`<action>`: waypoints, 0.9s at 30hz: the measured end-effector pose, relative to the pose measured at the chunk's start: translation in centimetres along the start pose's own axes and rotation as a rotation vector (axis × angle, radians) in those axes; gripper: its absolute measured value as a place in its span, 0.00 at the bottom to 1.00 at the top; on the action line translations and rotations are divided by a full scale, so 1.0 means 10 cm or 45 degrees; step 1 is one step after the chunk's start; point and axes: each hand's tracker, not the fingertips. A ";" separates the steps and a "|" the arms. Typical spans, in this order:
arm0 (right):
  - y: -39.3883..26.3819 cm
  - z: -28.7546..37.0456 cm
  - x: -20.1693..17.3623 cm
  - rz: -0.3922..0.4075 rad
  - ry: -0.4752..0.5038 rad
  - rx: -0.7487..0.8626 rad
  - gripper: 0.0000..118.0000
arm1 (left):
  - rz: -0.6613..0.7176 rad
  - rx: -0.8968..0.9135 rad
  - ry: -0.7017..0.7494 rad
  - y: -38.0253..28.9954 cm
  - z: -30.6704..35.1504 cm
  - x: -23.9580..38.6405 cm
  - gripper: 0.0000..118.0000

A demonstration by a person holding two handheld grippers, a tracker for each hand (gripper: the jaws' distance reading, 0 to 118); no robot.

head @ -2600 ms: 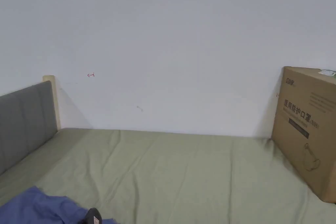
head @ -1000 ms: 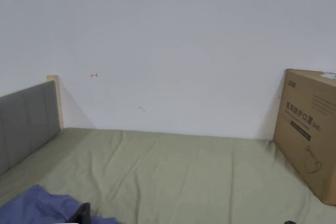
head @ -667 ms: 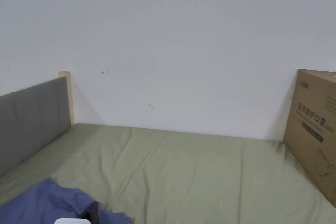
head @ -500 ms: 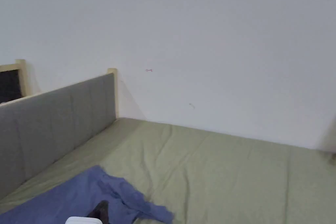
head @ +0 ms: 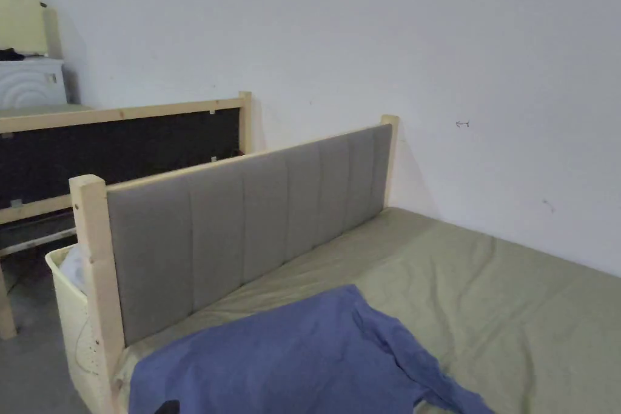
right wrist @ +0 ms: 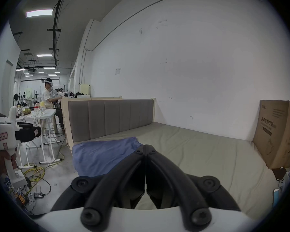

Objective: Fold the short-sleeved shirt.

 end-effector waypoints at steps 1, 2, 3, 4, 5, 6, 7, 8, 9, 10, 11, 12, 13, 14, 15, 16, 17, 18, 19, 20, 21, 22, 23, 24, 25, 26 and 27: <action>-0.03 0.01 0.09 -0.003 -0.011 -0.013 0.00 | 0.000 -0.019 -0.019 -0.02 -0.08 0.07 0.00; -0.06 0.01 0.15 -0.015 -0.023 -0.030 0.00 | -0.004 -0.038 -0.049 -0.03 -0.17 0.14 0.00; -0.09 0.01 0.22 -0.029 -0.037 -0.050 0.00 | -0.009 -0.046 -0.080 -0.04 -0.27 0.23 0.00; -0.13 -0.01 0.31 -0.052 -0.052 -0.080 0.00 | -0.012 -0.054 -0.131 -0.05 -0.38 0.34 0.00; -0.17 -0.02 0.39 -0.081 -0.063 -0.109 0.00 | -0.012 -0.070 -0.169 -0.07 -0.50 0.44 0.00; -0.21 -0.04 0.46 -0.095 -0.073 -0.117 0.00 | -0.016 -0.090 -0.200 -0.09 -0.63 0.54 0.00; -0.26 -0.05 0.53 -0.095 -0.090 -0.124 0.00 | -0.023 -0.114 -0.248 -0.12 -0.80 0.65 0.00; -0.28 -0.09 0.54 -0.082 -0.110 -0.134 0.00 | -0.024 -0.142 -0.290 -0.14 -1.00 0.78 0.00; -0.29 -0.13 0.53 -0.075 -0.125 -0.148 0.00 | -0.032 -0.169 -0.313 -0.15 -1.20 0.90 0.00; -0.34 -0.18 0.58 -0.067 -0.134 -0.168 0.00 | -0.048 -0.195 -0.339 -0.15 -1.46 1.04 0.00; -0.39 -0.22 0.63 -0.060 -0.144 -0.189 0.00 | -0.073 -0.227 -0.363 -0.14 -1.76 1.18 0.00; -0.43 -0.26 0.67 -0.057 -0.152 -0.209 0.00 | -0.107 -0.276 -0.390 -0.12 -2.04 1.33 0.00; -0.46 -0.34 0.74 -0.055 -0.148 -0.234 0.00 | -0.130 -0.314 -0.439 -0.11 -2.36 1.49 0.00; -0.52 -0.39 0.78 -0.048 -0.145 -0.263 0.00 | -0.167 -0.360 -0.477 -0.09 -2.72 1.66 0.04; -0.56 -0.44 0.81 -0.035 -0.141 -0.282 0.00 | -0.224 -0.426 -0.508 -0.06 -3.05 1.78 0.25; -0.62 -0.48 0.84 -0.019 -0.136 -0.304 0.00 | -0.259 -0.504 -0.548 -0.05 -3.41 1.92 0.48; -0.67 -0.53 0.86 0.000 -0.129 -0.330 0.00 | -0.248 -0.619 -0.543 -0.06 -3.73 2.04 0.78; -0.72 -0.57 0.87 0.011 -0.122 -0.354 0.00 | -0.243 -0.678 -0.529 -0.07 -3.98 2.13 1.00; -0.76 -0.61 0.89 0.016 -0.115 -0.373 0.00 | -0.229 -0.675 -0.530 -0.07 -4.25 2.21 1.00; -0.81 -0.65 0.90 0.015 -0.109 -0.388 0.00 | -0.226 -0.698 -0.499 -0.07 -4.47 2.28 0.96; -0.84 -0.68 0.91 0.012 -0.103 -0.402 0.00 | -0.209 -0.725 -0.477 -0.09 -4.66 2.35 0.96; -0.88 -0.72 0.92 0.008 -0.095 -0.422 0.00 | -0.212 -0.788 -0.482 -0.13 -4.87 2.42 0.96; -0.91 -0.75 0.93 0.006 -0.092 -0.441 0.00 | -0.214 -0.858 -0.455 -0.19 -4.99 2.46 0.96; -0.94 -0.78 0.94 0.007 -0.092 -0.452 0.00 | -0.226 -0.930 -0.421 -0.26 -5.10 2.52 0.96; -0.97 -0.81 0.95 0.003 -0.093 -0.462 0.00 | -0.245 -1.012 -0.416 -0.33 -5.17 2.56 0.95; -0.98 -0.83 0.97 -0.008 -0.093 -0.467 0.00 | -0.238 -1.069 -0.435 -0.41 -5.20 2.60 0.82; -0.99 -0.84 0.98 -0.020 -0.095 -0.470 0.00 | -0.265 -1.108 -0.453 -0.45 -5.18 2.62 0.49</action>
